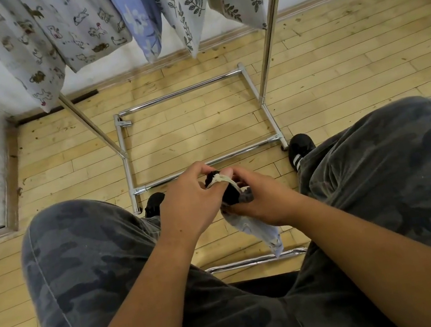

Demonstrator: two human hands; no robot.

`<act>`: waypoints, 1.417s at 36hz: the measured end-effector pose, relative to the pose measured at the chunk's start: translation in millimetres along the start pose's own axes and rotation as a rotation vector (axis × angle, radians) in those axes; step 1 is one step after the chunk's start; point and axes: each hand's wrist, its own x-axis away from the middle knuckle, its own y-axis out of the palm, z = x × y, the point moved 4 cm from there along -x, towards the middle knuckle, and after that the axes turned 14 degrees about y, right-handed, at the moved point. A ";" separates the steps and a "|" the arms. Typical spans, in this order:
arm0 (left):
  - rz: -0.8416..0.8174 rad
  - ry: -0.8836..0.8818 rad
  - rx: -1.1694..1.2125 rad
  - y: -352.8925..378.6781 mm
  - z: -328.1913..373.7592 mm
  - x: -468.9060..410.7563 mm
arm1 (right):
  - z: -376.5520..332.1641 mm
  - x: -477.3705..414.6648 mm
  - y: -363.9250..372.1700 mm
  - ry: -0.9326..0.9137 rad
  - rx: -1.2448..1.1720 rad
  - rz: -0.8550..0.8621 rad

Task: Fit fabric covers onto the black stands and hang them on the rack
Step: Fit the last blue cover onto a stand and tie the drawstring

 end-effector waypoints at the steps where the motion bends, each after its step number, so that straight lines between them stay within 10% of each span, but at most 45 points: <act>1: 0.004 0.014 -0.009 0.4 0.1 -0.3 | 0.3 -0.2 -0.5 0.001 -0.006 0.008; 39: 0.125 -0.032 0.171 2.3 -1.9 -2.9 | 19.5 -10.2 1.5 0.125 0.047 0.301; 51: 0.117 0.032 0.136 5.7 1.7 -3.9 | -5.9 4.5 9.6 -0.156 0.036 0.344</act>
